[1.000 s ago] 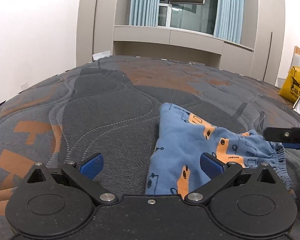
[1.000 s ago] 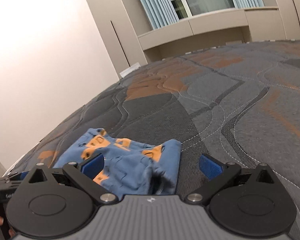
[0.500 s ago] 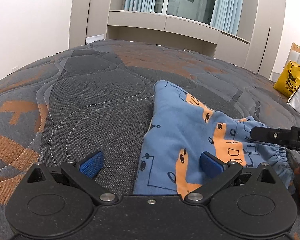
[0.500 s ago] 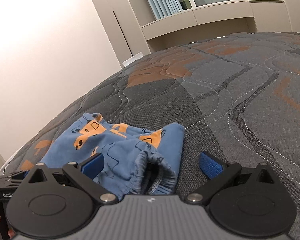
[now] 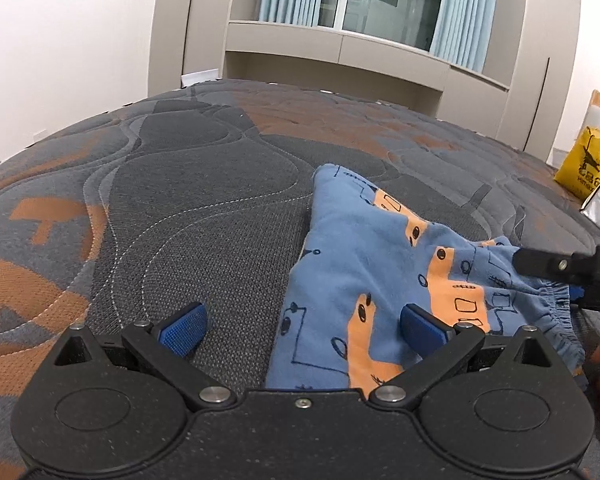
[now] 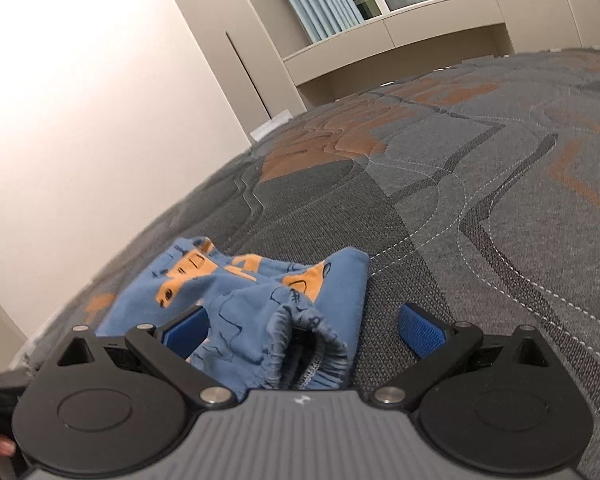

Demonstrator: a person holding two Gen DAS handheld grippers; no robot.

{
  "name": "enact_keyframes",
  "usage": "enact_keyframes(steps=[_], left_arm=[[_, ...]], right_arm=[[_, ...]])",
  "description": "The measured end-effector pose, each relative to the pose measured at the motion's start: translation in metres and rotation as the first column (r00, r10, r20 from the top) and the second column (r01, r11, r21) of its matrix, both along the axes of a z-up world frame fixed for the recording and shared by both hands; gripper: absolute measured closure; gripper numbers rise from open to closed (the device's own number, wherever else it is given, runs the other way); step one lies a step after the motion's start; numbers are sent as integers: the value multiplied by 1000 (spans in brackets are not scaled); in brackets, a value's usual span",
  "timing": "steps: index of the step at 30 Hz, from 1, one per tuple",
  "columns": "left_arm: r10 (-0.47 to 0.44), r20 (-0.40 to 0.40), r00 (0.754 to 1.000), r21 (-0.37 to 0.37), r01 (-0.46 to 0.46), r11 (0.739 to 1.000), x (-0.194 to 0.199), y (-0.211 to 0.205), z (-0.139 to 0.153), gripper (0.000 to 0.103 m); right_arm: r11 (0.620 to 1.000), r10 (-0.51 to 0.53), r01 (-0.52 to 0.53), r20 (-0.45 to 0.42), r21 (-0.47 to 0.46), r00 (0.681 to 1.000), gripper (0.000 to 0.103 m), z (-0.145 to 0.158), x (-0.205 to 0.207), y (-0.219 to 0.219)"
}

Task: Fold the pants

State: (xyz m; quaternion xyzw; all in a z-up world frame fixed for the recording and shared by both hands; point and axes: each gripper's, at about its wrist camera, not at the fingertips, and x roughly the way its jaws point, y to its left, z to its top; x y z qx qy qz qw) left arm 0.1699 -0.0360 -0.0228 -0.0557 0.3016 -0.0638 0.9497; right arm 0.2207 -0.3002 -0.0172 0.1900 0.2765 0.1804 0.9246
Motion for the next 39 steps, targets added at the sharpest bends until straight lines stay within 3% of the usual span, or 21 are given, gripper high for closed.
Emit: enact_keyframes(steps=[2,5,6,10,14,17,18,21,25,29,33,39], left_arm=[[0,-4,1000,-1,0,1000,-3,-1,4,1],[29,-20,999,-10,-29,1000,-7,1,9,1],[42,-22,999,-12,-42,999,-9,3,10,1],[62,-11,998,-52,-62,997,-18,14,20,4],[71,-21,997,-106,-73,992,-22,21,24,18],[73,-37,997,-103,-77,992,-22,20,21,35],[76,-49,996,-104,-81,991,-21,19,19,46],[69,-63,996,-179,-79,981,-22,20,15,65],[75,-54,996,-149,-82,985,-31,8,20,79],[78,-15,997,-92,-79,993,-51,-4,31,86],[93,-4,996,-116,-93,989,-72,-6,41,89],[94,29,995,-87,-91,992,-90,-13,56,89]], right_arm=[[999,-3,3,9,40,1000,6,0,-2,-5],[999,-6,6,8,47,1000,29,-1,-4,-7],[999,2,-2,7,45,1000,41,-1,-4,-7],[1000,-9,8,16,15,1000,60,1,-8,-2],[999,-11,10,10,39,1000,66,-1,-8,-5],[999,-18,17,10,33,1000,69,-1,-9,-4],[999,-19,19,12,33,1000,70,-1,-9,-4],[999,-19,18,20,36,1000,72,-1,-10,-4],[999,-13,11,41,51,999,76,-1,-13,-6],[996,-4,-5,99,87,995,79,2,-23,-7],[995,10,-24,147,93,989,82,5,-31,-5],[996,30,-44,175,79,984,82,7,-33,0]])
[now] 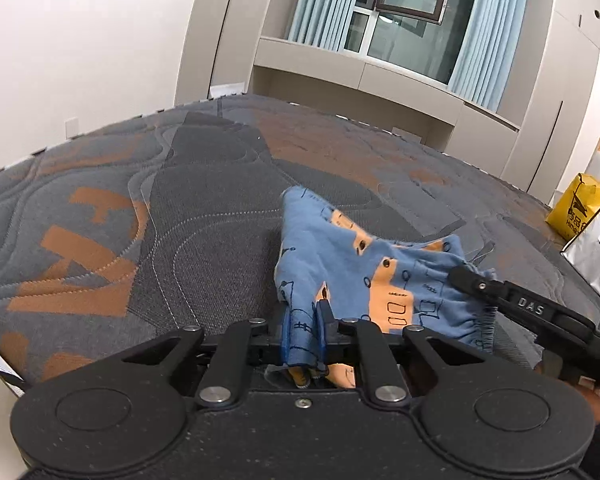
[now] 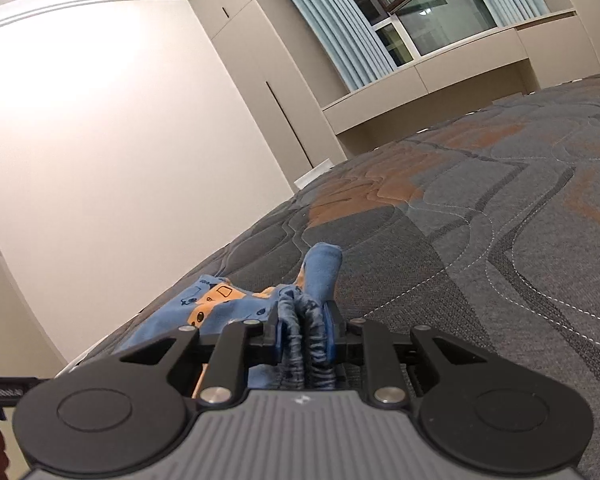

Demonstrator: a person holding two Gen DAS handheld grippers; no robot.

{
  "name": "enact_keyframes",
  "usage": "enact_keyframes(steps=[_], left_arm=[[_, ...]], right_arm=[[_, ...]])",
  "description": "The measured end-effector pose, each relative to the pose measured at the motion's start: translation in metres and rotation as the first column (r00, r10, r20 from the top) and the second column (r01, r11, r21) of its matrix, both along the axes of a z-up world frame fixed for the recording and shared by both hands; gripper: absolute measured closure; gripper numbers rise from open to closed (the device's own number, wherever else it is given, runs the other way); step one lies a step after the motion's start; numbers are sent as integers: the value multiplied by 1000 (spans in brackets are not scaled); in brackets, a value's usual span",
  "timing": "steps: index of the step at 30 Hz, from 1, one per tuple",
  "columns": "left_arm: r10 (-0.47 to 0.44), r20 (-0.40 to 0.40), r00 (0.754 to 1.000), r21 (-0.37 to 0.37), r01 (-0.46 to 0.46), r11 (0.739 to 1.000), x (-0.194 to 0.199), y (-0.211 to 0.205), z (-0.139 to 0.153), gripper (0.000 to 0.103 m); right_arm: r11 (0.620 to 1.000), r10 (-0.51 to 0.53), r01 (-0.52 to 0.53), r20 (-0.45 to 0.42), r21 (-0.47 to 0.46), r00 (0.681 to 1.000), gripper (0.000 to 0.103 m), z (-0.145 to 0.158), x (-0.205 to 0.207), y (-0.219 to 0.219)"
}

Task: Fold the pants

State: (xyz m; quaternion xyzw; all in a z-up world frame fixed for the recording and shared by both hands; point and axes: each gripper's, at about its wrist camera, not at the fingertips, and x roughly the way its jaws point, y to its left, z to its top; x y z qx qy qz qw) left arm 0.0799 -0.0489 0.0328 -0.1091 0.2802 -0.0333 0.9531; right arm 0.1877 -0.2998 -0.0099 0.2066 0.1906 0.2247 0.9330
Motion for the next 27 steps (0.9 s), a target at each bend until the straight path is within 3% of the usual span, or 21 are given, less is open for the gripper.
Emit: enact_keyframes(steps=[5,8,9,10,12,16,17,18,19,23,27], left_arm=[[10,-13,1000,12,-10,1000,3,-1,-4,90],[16,-25,1000,-3,-17,1000,5,1,-10,89],[16,-23,1000,-2,-16,1000,6,1,-12,87],[13,-22,1000,4,-13,1000,6,0,-14,86],[2,-25,1000,15,-1,1000,8,0,-18,84],[-11,-21,1000,-23,10,1000,13,8,-28,82],[-15,-15,1000,-38,14,999,13,11,-30,83],[-20,-8,1000,-50,20,999,13,13,-31,84],[-27,-1,1000,-66,27,997,12,16,-31,85],[-69,25,997,-129,72,989,17,28,-28,88],[-110,88,990,-115,120,986,26,34,-15,90]], right_arm=[[1000,2,-2,-26,-4,1000,81,-2,5,2],[1000,2,-2,-50,0,999,75,-4,9,2],[1000,2,-1,-58,4,998,68,-5,10,1],[1000,-6,6,-72,5,997,54,-6,11,1],[1000,-5,6,-95,14,996,41,-9,14,-1],[1000,5,-3,-131,10,991,44,-13,20,1],[1000,6,-5,-145,7,989,49,-14,22,1],[1000,8,-8,-156,4,988,65,-15,24,2],[1000,7,-8,-162,-2,987,68,-16,25,3],[999,6,-12,-139,-46,990,77,-11,20,11],[997,-11,6,-65,-72,998,81,4,11,18]])
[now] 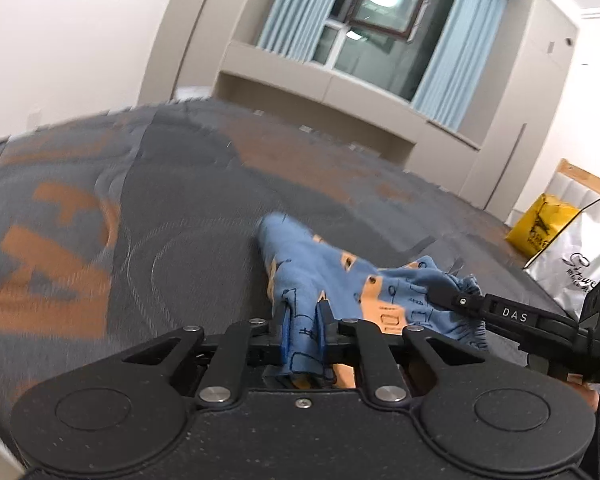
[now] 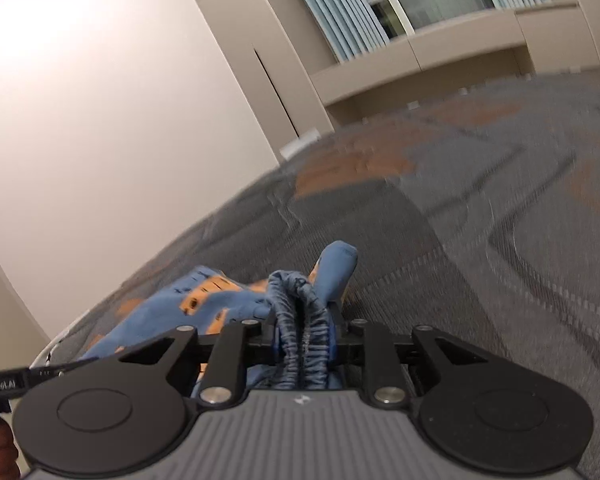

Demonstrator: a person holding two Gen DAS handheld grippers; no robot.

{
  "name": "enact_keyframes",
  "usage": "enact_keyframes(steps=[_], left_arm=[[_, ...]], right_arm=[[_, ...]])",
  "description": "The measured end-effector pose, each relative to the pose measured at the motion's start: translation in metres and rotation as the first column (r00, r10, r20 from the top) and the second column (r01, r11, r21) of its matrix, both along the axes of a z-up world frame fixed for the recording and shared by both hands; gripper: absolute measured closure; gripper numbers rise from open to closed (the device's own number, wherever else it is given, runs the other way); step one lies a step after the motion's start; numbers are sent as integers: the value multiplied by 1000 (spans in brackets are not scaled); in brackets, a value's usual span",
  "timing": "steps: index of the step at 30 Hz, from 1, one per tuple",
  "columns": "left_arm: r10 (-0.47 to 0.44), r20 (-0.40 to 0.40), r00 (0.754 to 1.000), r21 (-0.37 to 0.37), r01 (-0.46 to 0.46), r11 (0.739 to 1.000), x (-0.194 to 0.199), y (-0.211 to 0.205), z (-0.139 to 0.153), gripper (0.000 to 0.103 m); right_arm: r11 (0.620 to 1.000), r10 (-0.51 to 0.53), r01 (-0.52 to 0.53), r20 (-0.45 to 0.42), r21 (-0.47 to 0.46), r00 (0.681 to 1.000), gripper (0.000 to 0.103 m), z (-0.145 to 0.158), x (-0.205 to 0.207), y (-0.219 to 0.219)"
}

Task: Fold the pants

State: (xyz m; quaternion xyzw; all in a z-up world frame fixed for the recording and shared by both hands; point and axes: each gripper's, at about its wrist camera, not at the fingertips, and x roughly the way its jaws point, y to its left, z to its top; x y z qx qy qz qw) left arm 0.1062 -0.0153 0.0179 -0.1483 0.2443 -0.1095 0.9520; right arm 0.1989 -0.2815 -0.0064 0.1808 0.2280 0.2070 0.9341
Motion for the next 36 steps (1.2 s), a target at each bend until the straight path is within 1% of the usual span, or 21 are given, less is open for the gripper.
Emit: enact_keyframes(steps=[3,5,9,10,12,13,15,18,19,21,23,24,25,26,27,28,29,31,32,34,36], left_arm=[[5,35,999,9,-5,1000,15,7,10,91],[15,58,998,12,-16,1000,27,15,15,91],[64,88,994,20,-66,998,54,35,27,92],[77,95,992,18,-79,997,63,41,29,92],[107,120,987,-4,-107,994,78,52,31,93],[120,132,984,-24,-118,993,86,58,30,95],[130,113,985,-47,-125,991,102,67,23,97],[131,48,990,-67,-128,990,119,74,5,97],[129,28,991,-60,-127,990,121,75,-2,97],[125,16,992,-61,-123,990,122,76,-12,96],[121,15,993,-63,-120,991,122,78,-18,91],[119,14,993,-61,-118,991,123,79,-20,86],[115,10,993,-59,-114,992,126,80,-21,85],[111,9,994,-60,-110,992,128,81,-22,85],[109,10,994,-59,-108,992,128,80,-23,81],[112,10,994,-52,-112,992,129,79,-24,74],[117,10,993,-45,-117,992,128,79,-25,70],[127,13,992,-33,-127,991,127,77,-25,59],[132,19,991,-32,-131,991,126,78,-24,57],[141,28,990,-30,-140,990,124,79,-22,49],[153,32,988,-20,-153,988,122,78,-20,44]], right_arm=[[1000,-24,23,44,17,999,82,12,1,8],[999,-31,30,82,13,996,82,20,7,17],[1000,-20,20,118,6,993,82,39,32,40],[1000,-16,15,126,8,992,82,42,41,48],[1000,-2,5,146,-19,989,82,47,58,62],[999,1,6,159,-39,987,82,47,66,70],[998,5,6,170,-65,985,82,42,82,80],[999,7,-1,112,-54,994,82,22,107,87],[998,4,2,94,-69,996,82,16,111,88],[996,-3,9,65,-94,998,81,9,116,87],[997,-16,20,52,-73,999,76,7,116,81],[997,-27,30,42,-68,999,69,6,116,79],[997,-43,45,32,-69,999,60,4,116,78],[995,-58,59,23,-76,998,56,2,116,78],[994,-72,73,13,-85,997,48,0,117,78],[993,-78,78,8,-85,997,38,0,115,76],[993,-79,79,6,-83,997,32,-1,116,74],[993,-87,88,15,-78,996,11,0,114,72],[993,-92,94,22,-77,995,8,0,113,71],[991,-107,110,40,-78,993,0,1,109,70],[988,-126,129,44,-82,991,0,2,107,70]])
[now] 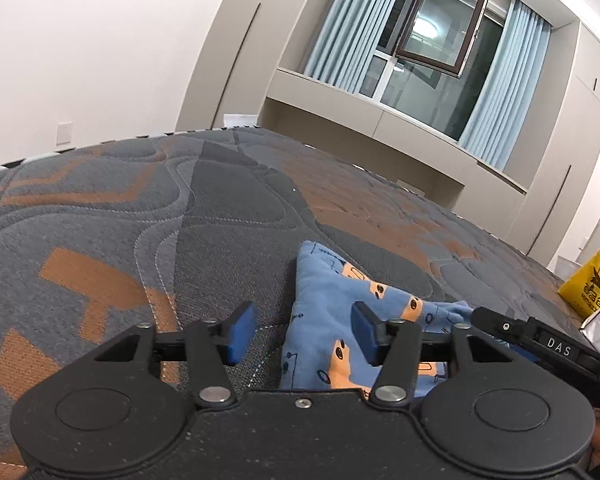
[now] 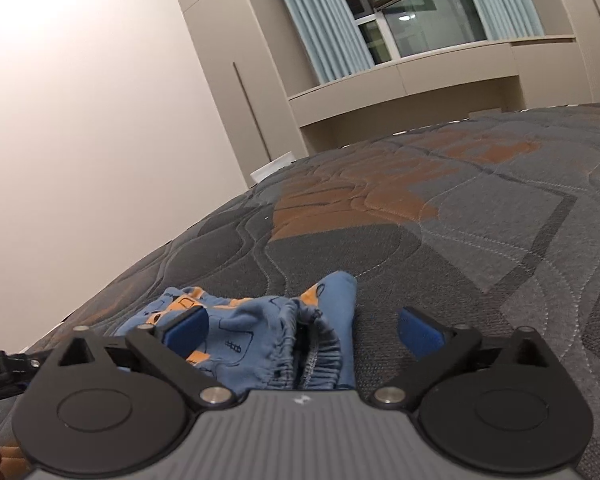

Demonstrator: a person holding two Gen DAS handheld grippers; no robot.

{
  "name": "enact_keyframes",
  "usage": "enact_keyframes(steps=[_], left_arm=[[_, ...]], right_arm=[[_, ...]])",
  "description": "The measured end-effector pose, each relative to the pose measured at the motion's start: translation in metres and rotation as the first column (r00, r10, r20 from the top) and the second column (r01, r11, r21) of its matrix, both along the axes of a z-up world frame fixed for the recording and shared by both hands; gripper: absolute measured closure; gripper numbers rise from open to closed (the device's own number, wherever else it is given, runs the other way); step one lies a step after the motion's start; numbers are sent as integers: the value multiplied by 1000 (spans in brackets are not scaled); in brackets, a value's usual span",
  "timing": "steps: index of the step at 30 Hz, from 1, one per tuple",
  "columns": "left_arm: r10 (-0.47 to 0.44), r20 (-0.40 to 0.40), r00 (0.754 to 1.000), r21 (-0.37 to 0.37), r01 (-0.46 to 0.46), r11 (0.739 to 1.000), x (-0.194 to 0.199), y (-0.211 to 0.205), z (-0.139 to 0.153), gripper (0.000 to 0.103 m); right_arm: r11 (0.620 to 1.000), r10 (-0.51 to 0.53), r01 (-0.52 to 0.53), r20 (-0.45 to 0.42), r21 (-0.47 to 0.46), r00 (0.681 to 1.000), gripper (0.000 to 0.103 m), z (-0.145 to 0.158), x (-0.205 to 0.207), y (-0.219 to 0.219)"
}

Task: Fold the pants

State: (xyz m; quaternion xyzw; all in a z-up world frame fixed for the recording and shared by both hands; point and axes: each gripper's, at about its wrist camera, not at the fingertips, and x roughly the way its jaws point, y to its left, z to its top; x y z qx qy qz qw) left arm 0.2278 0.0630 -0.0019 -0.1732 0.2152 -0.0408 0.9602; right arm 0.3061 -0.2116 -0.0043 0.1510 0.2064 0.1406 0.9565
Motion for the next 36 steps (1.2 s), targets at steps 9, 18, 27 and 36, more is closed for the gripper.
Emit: enact_keyframes(steps=[9,18,27,36], left_arm=[[53,27,998,49,-54,997,-18,-6,19,11],[94,40,995,100,-97,990,-48,-16,39,1],[90,48,995,183,-97,978,-91,-32,50,1],[0,62,998,292,-19,956,-146,-59,40,1]], right_arm=[[999,-36,37,-27,9,999,0,-1,0,-3],[998,-11,7,52,67,999,0,7,-25,-7],[997,-49,40,138,62,989,0,25,-79,-15],[996,-54,70,233,-60,971,0,40,-185,-5]])
